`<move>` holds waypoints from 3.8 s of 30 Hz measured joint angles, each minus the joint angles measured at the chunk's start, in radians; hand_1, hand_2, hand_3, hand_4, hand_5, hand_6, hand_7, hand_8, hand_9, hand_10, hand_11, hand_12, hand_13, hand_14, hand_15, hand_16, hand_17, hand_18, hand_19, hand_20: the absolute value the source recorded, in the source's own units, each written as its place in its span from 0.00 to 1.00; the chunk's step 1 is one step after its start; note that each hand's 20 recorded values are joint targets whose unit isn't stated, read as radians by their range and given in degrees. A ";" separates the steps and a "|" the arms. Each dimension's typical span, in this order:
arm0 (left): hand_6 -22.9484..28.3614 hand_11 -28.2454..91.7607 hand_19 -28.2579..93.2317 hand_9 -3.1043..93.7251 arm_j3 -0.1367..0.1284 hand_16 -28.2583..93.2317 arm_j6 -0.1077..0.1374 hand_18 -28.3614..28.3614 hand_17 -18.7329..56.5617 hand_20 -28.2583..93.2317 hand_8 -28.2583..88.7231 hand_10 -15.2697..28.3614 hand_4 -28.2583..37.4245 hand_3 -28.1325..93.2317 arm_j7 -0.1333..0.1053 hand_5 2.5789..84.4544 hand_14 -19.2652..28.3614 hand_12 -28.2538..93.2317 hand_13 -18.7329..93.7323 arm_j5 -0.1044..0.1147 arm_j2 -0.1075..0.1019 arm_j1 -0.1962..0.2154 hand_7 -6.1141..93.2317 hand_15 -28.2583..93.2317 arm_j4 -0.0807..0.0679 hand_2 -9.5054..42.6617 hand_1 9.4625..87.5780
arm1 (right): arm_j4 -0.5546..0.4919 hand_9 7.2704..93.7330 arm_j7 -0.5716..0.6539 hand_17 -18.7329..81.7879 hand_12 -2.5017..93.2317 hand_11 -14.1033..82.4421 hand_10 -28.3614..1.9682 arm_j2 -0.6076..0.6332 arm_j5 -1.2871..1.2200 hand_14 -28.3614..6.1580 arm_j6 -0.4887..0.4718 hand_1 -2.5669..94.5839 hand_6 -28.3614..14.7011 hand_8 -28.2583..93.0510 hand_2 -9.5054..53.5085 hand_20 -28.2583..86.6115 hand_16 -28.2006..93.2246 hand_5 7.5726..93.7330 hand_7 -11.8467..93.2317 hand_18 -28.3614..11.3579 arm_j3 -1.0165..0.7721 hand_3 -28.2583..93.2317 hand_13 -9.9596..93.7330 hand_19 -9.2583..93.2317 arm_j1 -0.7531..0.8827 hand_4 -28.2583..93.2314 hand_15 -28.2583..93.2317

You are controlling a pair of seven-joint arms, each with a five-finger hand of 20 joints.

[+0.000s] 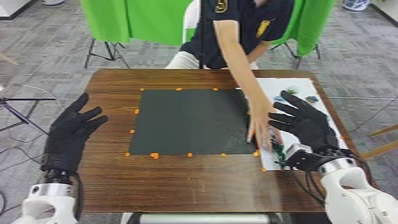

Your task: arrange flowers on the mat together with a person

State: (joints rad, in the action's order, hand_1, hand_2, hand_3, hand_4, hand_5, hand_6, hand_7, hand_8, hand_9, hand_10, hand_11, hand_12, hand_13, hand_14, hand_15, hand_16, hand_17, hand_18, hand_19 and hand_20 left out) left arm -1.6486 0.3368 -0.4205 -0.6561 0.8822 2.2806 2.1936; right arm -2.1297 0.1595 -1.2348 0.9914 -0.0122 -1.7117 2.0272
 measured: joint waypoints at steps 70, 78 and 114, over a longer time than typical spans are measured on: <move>0.52 0.43 0.62 0.43 0.017 0.17 0.031 0.92 0.14 0.36 0.16 0.77 0.06 0.88 -0.079 0.40 0.98 0.32 0.43 0.044 -0.060 0.016 0.19 0.64 0.001 0.25 0.20 | -0.090 0.57 0.381 0.44 0.18 0.37 0.39 0.396 0.593 0.33 0.337 0.32 0.59 0.13 0.11 0.35 0.32 0.47 0.27 0.05 -0.246 0.85 0.61 0.79 0.262 0.02 0.62; 0.52 0.43 0.63 0.43 0.016 0.17 0.031 0.92 0.14 0.36 0.16 0.77 0.06 0.88 -0.073 0.40 0.98 0.32 0.43 0.041 -0.058 0.012 0.19 0.64 0.001 0.25 0.20 | -0.026 0.61 0.492 0.45 0.18 0.39 0.39 0.443 0.817 0.36 0.274 0.34 0.58 0.14 0.11 0.31 0.31 0.51 0.26 0.06 -0.204 0.82 0.64 0.82 0.270 0.02 0.66; 0.52 0.43 0.62 0.43 0.006 0.17 0.029 0.92 0.13 0.36 0.16 0.77 0.06 0.88 -0.048 0.40 0.98 0.32 0.43 0.027 -0.039 0.003 0.19 0.64 0.003 0.25 0.20 | 0.119 0.96 0.646 0.59 0.23 0.44 0.58 0.551 1.357 0.61 -0.068 0.63 0.71 0.27 0.01 0.31 0.38 0.93 0.26 0.22 0.112 0.67 0.87 0.91 0.083 0.00 0.68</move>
State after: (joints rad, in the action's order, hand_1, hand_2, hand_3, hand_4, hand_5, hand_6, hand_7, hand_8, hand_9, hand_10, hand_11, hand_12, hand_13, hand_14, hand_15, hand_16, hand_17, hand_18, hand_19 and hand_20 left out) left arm -1.6428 0.3659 -0.4686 -0.6289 0.8428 2.2836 2.1970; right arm -2.0109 0.8057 -0.6837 2.3486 -0.0801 -1.5998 2.1105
